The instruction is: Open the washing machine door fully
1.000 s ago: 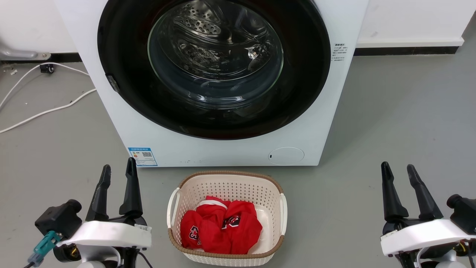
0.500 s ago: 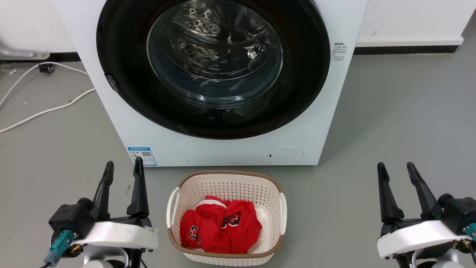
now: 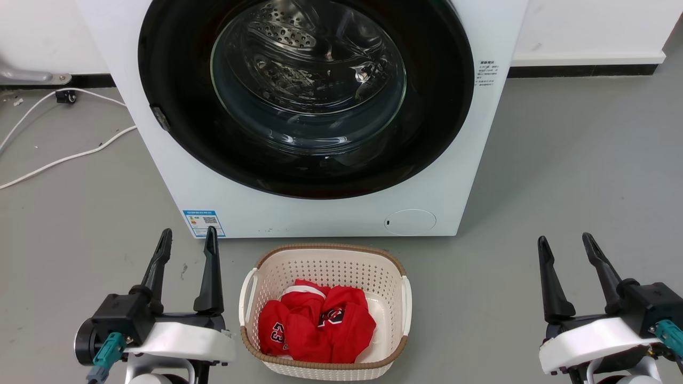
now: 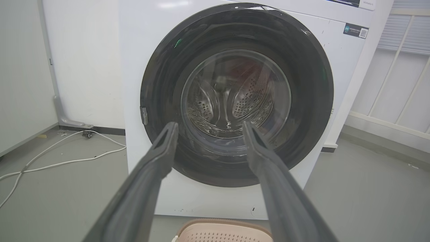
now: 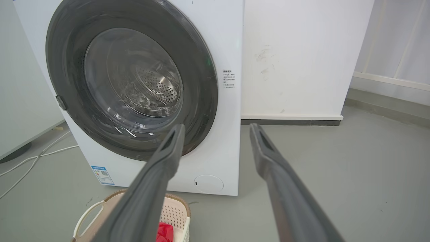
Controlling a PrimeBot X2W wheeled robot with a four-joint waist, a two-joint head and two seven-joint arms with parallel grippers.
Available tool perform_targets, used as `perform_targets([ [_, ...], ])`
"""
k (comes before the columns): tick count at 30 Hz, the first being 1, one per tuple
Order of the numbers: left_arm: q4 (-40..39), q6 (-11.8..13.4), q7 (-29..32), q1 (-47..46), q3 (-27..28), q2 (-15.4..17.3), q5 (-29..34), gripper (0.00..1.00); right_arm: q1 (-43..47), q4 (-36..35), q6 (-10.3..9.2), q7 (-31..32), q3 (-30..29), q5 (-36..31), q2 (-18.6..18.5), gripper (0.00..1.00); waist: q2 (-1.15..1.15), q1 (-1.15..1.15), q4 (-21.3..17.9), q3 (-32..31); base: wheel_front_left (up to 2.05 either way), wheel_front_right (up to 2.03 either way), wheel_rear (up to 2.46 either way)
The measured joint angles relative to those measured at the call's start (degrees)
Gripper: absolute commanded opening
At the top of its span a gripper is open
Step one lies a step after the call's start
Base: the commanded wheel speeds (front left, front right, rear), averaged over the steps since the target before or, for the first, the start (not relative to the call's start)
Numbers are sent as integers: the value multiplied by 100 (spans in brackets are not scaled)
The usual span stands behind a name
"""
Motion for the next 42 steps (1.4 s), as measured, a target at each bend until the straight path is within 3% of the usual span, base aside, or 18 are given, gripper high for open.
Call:
perform_targets([
  [21,-35,67,-208,60,-53,1,781,100,51,-5,0,-77,54,-586,4,100,0,0,-6,8,0,0,0],
  [33,29,101,-223,68,-44,1,737,100,51,58,0,-93,70,-488,5,100,0,0,-9,18,0,0,0],
  [34,32,102,-224,68,-41,2,738,100,51,68,0,-94,70,-474,5,83,0,0,-8,20,0,0,0],
  [36,34,103,-223,68,-42,2,739,100,51,94,0,-100,66,-386,7,0,0,0,-6,22,0,0,0],
  [42,40,109,-224,68,-27,2,753,100,46,134,0,-287,86,44,7,0,0,0,-5,14,0,0,0],
])
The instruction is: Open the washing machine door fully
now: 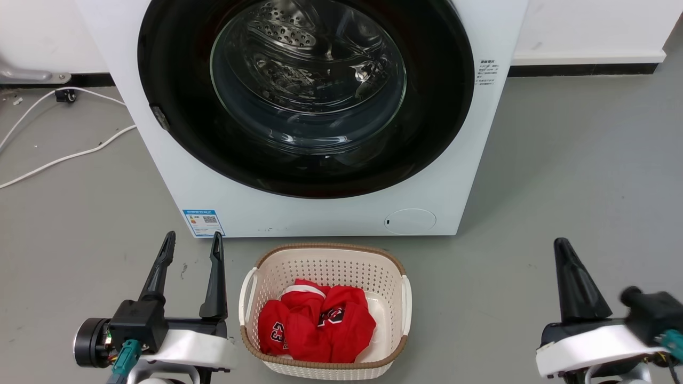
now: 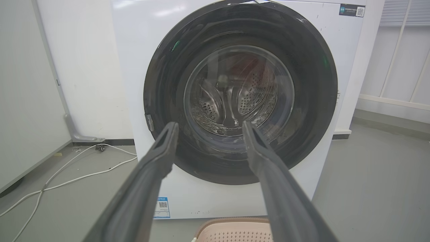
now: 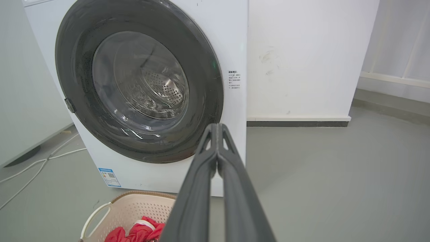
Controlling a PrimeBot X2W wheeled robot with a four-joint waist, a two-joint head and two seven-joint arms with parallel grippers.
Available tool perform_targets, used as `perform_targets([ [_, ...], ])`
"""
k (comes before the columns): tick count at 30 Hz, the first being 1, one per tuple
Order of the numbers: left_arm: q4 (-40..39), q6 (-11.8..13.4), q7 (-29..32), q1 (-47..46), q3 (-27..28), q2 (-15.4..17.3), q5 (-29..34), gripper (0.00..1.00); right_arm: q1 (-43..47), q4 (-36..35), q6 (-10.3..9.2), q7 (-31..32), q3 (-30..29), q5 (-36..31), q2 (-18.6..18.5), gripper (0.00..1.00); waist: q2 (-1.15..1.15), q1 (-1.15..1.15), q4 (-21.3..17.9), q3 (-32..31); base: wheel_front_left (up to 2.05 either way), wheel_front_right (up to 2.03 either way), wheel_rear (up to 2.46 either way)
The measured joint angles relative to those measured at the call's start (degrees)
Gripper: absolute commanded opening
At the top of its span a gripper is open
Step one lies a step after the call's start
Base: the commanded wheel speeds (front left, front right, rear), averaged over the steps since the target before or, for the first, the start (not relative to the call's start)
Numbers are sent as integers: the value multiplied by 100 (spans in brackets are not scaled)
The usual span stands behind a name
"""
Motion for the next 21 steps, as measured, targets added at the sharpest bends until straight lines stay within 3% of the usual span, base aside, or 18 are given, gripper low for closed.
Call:
perform_targets([
  [5,12,-2,0,1,5,0,-5,100,-52,231,-1,-339,260,2719,0,0,0,0,0,-16,0,0,0],
  [13,11,-18,0,3,25,0,-33,100,-344,455,-1,-505,483,6319,14,0,0,0,-23,0,0,0,0],
  [17,-31,-11,0,2,52,0,-63,100,-659,519,-1,-519,204,7516,12,0,0,0,-51,74,0,0,0],
  [21,-70,-9,0,-52,56,0,-78,100,-1209,740,-1,-519,-190,7994,9,0,0,0,-71,219,0,0,0],
])
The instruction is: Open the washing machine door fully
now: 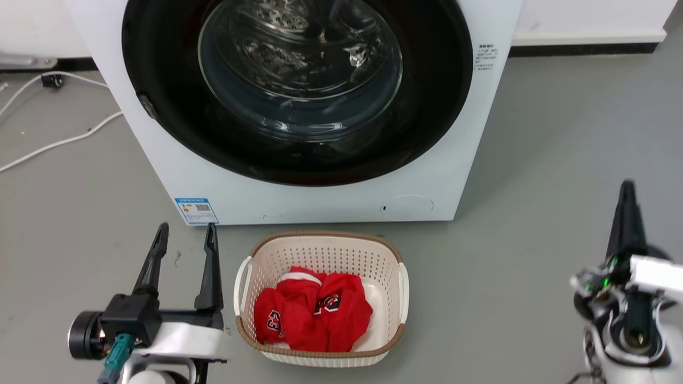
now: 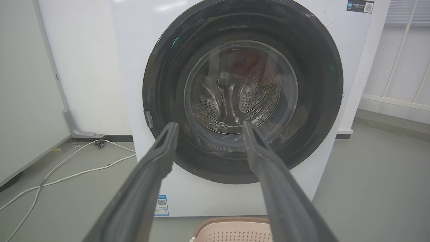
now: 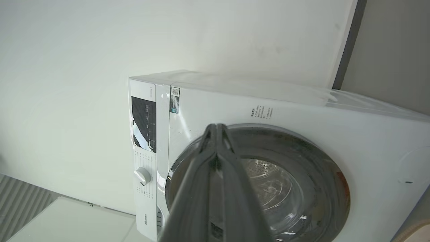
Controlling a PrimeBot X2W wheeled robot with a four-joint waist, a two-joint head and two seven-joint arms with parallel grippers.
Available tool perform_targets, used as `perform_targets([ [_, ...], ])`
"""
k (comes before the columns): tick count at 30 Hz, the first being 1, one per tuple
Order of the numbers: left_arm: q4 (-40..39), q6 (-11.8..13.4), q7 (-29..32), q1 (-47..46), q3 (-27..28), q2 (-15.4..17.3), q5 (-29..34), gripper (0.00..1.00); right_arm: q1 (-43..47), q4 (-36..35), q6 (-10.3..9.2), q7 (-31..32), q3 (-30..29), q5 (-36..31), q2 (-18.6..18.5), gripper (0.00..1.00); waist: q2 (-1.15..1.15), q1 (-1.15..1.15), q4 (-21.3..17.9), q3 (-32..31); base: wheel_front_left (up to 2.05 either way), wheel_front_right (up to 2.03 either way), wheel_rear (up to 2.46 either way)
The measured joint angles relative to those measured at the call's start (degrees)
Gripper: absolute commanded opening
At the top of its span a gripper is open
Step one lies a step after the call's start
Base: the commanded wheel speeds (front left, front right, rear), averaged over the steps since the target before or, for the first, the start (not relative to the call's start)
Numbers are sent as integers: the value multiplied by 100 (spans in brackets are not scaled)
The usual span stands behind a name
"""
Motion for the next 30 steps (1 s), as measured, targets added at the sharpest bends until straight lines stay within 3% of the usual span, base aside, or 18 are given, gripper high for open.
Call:
perform_targets([
  [4,-53,-18,0,-190,-9,0,-5,100,-709,267,0,47,-305,197,-123,0,0,0,21,206,0,0,0],
  [12,-135,-43,0,-550,-19,1,-46,100,-2481,1206,0,590,-442,371,-898,0,0,0,119,698,0,0,0],
  [22,-259,-85,0,-933,14,2,-55,100,-5051,2921,0,1885,344,-412,-1760,0,0,1,231,1356,0,0,0],
  [30,-350,-130,0,-1151,70,2,-53,100,-6509,4117,0,3394,1112,-1076,-1741,0,0,1,315,1778,0,0,0],
])
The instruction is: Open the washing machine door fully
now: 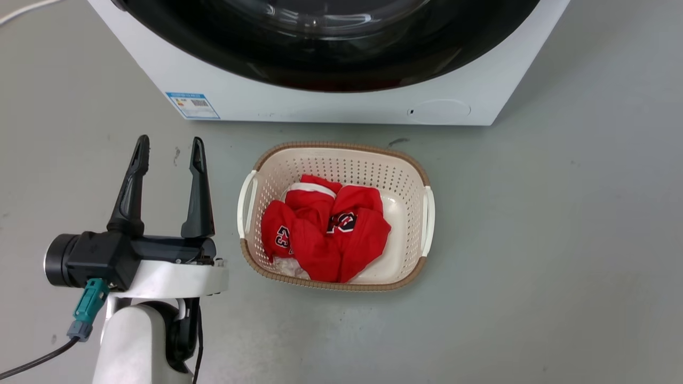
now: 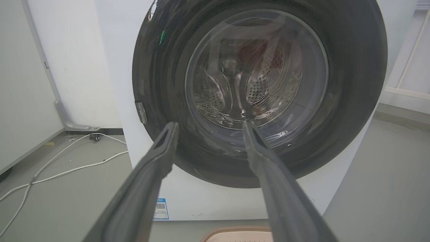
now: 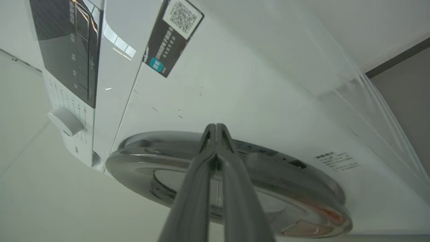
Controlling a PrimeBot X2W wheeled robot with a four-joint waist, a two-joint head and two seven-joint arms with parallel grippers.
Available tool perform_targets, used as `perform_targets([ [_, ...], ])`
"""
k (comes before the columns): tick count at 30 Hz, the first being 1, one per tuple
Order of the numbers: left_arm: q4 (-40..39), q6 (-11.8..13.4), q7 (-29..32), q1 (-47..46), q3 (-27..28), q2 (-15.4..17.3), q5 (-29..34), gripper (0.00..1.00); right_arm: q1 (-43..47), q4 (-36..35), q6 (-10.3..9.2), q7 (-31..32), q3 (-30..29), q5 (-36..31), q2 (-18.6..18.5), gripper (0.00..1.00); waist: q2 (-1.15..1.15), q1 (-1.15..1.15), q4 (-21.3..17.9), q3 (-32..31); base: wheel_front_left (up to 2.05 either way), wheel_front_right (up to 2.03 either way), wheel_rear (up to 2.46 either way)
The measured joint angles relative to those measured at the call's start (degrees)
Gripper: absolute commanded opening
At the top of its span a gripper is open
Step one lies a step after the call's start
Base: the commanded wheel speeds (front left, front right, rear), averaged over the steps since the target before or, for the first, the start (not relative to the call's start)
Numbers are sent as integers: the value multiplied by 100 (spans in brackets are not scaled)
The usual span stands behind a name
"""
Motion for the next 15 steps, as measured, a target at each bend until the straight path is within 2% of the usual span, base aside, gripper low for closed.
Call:
perform_targets([
  [6,-37,-12,0,-118,9,-1,5,100,-489,475,-1,647,293,-363,200,0,0,0,61,240,0,0,0],
  [15,-77,-42,0,-268,-27,-1,7,100,-1053,1017,0,851,361,-783,427,0,0,0,134,590,0,0,0],
])
